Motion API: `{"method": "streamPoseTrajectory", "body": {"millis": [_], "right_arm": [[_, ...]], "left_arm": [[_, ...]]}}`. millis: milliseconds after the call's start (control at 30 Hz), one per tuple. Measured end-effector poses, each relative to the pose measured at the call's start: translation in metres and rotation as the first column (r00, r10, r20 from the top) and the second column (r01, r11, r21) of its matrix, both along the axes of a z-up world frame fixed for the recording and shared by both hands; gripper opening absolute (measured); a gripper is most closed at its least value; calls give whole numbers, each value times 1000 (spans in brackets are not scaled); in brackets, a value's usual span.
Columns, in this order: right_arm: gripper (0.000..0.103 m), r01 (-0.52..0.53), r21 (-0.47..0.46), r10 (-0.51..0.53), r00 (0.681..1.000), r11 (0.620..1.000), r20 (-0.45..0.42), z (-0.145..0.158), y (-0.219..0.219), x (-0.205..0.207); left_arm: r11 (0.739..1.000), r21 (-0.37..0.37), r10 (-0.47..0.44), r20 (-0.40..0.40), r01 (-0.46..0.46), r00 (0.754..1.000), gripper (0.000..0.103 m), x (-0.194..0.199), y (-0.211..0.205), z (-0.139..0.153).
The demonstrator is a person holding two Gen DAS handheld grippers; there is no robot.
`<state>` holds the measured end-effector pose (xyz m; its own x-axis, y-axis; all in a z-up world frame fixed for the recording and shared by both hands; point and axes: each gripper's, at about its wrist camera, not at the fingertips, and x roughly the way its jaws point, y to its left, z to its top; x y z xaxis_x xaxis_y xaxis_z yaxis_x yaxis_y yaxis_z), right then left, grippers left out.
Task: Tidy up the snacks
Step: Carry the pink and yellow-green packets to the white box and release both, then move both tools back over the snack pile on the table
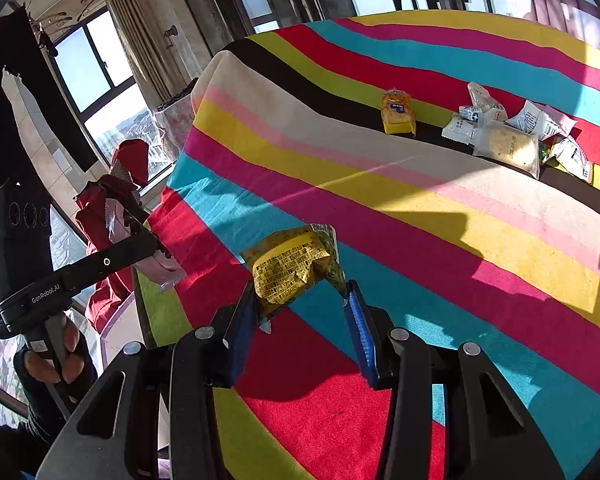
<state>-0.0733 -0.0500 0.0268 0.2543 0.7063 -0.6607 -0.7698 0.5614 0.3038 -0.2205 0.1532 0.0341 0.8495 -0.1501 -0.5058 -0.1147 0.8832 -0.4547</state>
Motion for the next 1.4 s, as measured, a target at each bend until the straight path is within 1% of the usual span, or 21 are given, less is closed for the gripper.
{"method": "streamPoseTrajectory", "body": {"millis": [100, 200, 300, 400, 467, 567, 700, 833, 967, 1067, 1133, 1167, 1200, 1233, 1267, 1300, 1333, 1367, 1400], "right_arm": [[44, -37, 0, 37, 999, 999, -4, 0, 14, -14], [44, -81, -7, 81, 997, 997, 10, 0, 29, -29], [44, -128, -31, 130, 990, 991, 55, 2, 45, -51], [44, -183, -59, 189, 977, 981, 102, 3, 59, -72], [44, -215, -72, 223, 966, 974, 130, 4, 66, -85], [44, -274, -71, 282, 948, 959, 145, 5, 73, -103], [44, -338, -82, 348, 915, 937, 204, 5, 86, -130], [44, -402, -107, 415, 887, 910, 203, -4, 102, -152], [44, -463, -152, 485, 856, 873, 179, -20, 120, -171], [44, -499, -181, 525, 837, 848, 154, -32, 131, -182], [46, -525, -188, 551, 825, 830, 127, -41, 134, -190], [47, -540, -184, 564, 818, 821, 111, -44, 136, -193], [48, -552, -177, 573, 813, 815, 99, -46, 136, -196], [58, -564, -165, 582, 809, 809, 84, -48, 137, -198], [62, -574, -148, 588, 806, 805, 72, -48, 136, -200], [66, -577, -135, 588, 805, 806, 71, -47, 135, -201], [67, -573, -130, 585, 807, 809, 77, -46, 134, -202], [68, -568, -126, 579, 811, 813, 83, -44, 133, -201], [70, -559, -122, 570, 817, 820, 88, -42, 130, -199]], "left_arm": [[999, -47, 18, 13, -17, 1000, 23, -20, 11, -4], [997, -71, 38, 37, -35, 999, 23, -40, 19, -5], [994, -96, 52, 51, -47, 997, 23, -55, 27, -7], [992, -105, 78, 46, -73, 996, 24, -70, 36, -12], [990, -109, 99, 36, -94, 994, 24, -82, 43, -17], [986, -107, 133, 14, -131, 991, 24, -99, 53, -24], [977, -107, 183, -24, -185, 983, 24, -117, 66, -37], [965, -109, 235, -59, -240, 970, 24, -134, 79, -50], [950, -85, 291, -108, -301, 950, 26, -145, 91, -60], [940, -59, 326, -143, -337, 934, 29, -151, 100, -66], [932, -42, 348, -164, -359, 923, 33, -155, 104, -69], [927, -32, 362, -172, -373, 916, 40, -157, 105, -71], [921, -22, 378, -181, -388, 908, 52, -159, 107, -72], [913, -9, 399, -191, -408, 897, 59, -161, 109, -72], [901, 8, 426, -201, -433, 882, 75, -163, 112, -73], [886, 26, 458, -206, -463, 865, 85, -165, 114, -72], [870, 42, 488, -207, -491, 848, 87, -168, 115, -71], [862, 48, 503, -206, -505, 839, 90, -170, 117, -69], [858, 45, 510, -201, -512, 836, 95, -173, 119, -68]]}}
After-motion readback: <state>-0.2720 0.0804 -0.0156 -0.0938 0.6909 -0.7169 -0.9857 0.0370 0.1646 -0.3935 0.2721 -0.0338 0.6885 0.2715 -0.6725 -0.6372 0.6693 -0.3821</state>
